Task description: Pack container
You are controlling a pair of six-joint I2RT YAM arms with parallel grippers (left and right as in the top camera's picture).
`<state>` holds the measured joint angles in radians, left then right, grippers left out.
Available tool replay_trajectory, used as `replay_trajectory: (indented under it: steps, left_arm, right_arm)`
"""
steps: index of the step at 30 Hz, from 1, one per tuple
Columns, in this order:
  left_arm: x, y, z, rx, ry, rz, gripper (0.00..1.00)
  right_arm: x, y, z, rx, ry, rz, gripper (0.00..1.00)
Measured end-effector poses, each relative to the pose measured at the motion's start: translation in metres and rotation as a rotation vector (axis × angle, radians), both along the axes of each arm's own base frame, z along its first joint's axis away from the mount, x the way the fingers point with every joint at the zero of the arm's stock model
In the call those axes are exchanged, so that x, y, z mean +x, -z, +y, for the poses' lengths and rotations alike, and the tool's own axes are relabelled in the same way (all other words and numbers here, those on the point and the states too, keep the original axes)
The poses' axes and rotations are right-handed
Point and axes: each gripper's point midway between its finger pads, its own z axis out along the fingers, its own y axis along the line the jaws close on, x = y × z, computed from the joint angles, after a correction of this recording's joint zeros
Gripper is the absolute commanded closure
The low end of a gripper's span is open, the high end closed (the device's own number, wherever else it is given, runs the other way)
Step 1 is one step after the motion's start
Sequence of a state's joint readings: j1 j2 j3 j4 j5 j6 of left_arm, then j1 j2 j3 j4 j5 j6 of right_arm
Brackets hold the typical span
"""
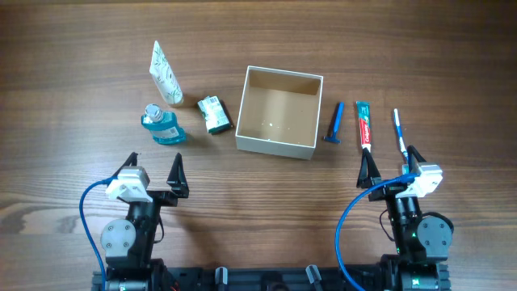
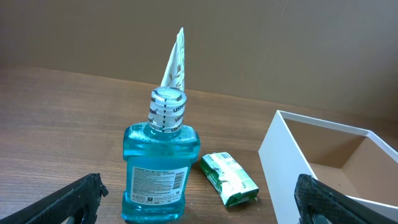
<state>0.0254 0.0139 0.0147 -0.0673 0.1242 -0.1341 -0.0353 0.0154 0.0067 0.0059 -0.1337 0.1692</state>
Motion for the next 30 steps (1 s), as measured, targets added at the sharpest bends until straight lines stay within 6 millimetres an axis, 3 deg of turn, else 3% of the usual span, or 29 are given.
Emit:
replay_trajectory:
  steps: [30]
  left_arm:
    - [-0.0006,-0.0008,-0.0053,-0.054,0.027,0.003,0.00]
  right_arm:
    - [0.0000,0.0000,0.0000,0.000,0.000,0.000,0.00]
